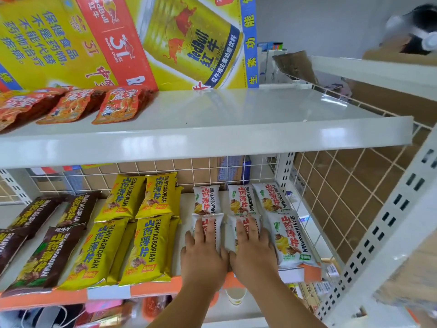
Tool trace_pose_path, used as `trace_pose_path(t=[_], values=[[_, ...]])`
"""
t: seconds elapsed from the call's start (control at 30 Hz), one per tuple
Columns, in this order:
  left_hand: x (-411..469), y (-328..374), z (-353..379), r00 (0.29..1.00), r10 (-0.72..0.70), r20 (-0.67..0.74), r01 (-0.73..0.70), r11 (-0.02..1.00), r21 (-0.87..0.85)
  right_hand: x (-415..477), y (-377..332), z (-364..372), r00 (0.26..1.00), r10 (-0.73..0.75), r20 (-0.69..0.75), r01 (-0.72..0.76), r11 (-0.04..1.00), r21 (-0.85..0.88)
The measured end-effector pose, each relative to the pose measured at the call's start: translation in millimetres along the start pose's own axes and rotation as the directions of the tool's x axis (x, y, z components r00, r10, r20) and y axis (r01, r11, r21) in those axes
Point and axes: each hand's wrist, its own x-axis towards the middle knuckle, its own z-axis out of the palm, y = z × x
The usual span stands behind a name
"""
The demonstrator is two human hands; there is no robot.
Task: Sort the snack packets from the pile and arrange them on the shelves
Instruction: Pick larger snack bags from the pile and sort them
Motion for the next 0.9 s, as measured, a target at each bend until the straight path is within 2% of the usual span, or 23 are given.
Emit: trace_pose_path(t=[0.13,0.3,0.5,0.7,0.9], values=[[-24.6,-4.3,2.0,0.998,0.056,0.015,-0.056,0.998,0.013,-22.0,-0.8,1.4,1.0,0.026,0.013,-0.026,1.0,0.001],[-47.8,-22.4,-18.3,0.976,0.214,0.038,-0.213,0.976,-0.037,-55.1,-7.3,-12.2,0.998,0.03,0.055,-0.029,0.999,-0.025],[-82.4,-48.2,-84.8,0.949,0.304,-0.087,-0.307,0.951,-0.028,-111.0,-49.8,-57.7,0.994,-0.05,-0.097,0.047,0.998,-0.035],[-125.0,-115.7,-167.0,0.942,0.262,-0.211,-0.267,0.964,0.002,-160.0,-133.8,-110.7,0.948,-0.172,-0.266,0.174,0.985,-0.018],[-169.2,-239.1,-259.2,0.918,0.112,-0.38,-0.113,0.993,0.019,-195.0,-271.7,-152.9,0.808,-0.433,-0.4,0.409,0.9,-0.148]])
